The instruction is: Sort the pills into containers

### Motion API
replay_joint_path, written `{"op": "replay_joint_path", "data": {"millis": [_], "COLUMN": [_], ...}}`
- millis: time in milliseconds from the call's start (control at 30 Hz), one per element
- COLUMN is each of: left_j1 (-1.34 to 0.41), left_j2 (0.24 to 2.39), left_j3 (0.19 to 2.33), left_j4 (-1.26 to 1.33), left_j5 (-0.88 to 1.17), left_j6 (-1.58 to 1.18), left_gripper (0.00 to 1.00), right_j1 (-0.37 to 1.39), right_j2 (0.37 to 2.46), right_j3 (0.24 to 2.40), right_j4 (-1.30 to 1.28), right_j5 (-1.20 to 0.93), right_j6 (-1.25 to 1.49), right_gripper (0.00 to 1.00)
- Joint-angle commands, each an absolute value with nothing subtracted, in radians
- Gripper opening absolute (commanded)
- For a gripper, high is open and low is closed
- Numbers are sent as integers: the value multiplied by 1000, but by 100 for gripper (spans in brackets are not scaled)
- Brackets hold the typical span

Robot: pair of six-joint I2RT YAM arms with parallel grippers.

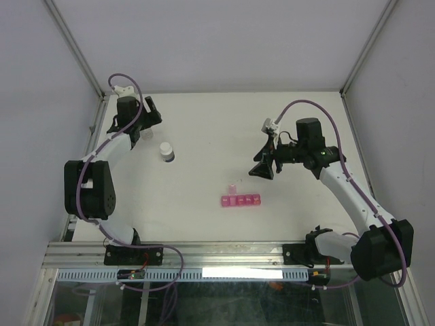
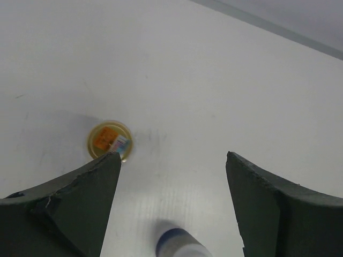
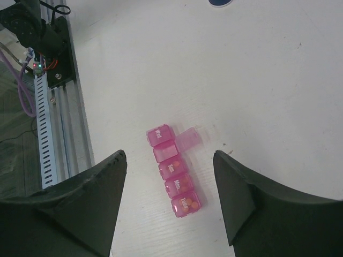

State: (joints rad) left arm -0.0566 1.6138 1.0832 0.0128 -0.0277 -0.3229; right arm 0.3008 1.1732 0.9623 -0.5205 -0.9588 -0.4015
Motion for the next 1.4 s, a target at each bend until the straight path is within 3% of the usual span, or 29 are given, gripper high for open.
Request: {"op": "replay_joint_path", "data": {"millis": [0,400,767,833,933,1133,1367], "left_j1": [-29,-28,-29,-28,-28,-32,-107], "left_j2": [1687,1814,1906,1913,1911,1812,1489], "left_j3": [1220,1312,1376,1379,1382,1365,1165], "left_j4": [-64,-143,-204,-208,-211,-224,-93], "left_j5": [-136,-268,-259,-253,-227,-155,43], "left_j6": [-286,-268,-260,-264,-274,-300,-444], "left_gripper": [81,73,67,59,39,21,15], "right_j1": [307,325,326,326,325,325,325], "right_j2": [1140,1163,1164,1164,1162,1157,1130], "right_j3": [959,958,952,952,952,952,952], "right_j4": [-477,-475,-469,-469,-469,-474,-496], "right_j5": [-981,-971,-978,-977,-977,-985,-1138], "right_j6": [-382,-380,-372,-373,-371,-382,-445], "right_gripper": [69,68,69,69,69,69,69]}}
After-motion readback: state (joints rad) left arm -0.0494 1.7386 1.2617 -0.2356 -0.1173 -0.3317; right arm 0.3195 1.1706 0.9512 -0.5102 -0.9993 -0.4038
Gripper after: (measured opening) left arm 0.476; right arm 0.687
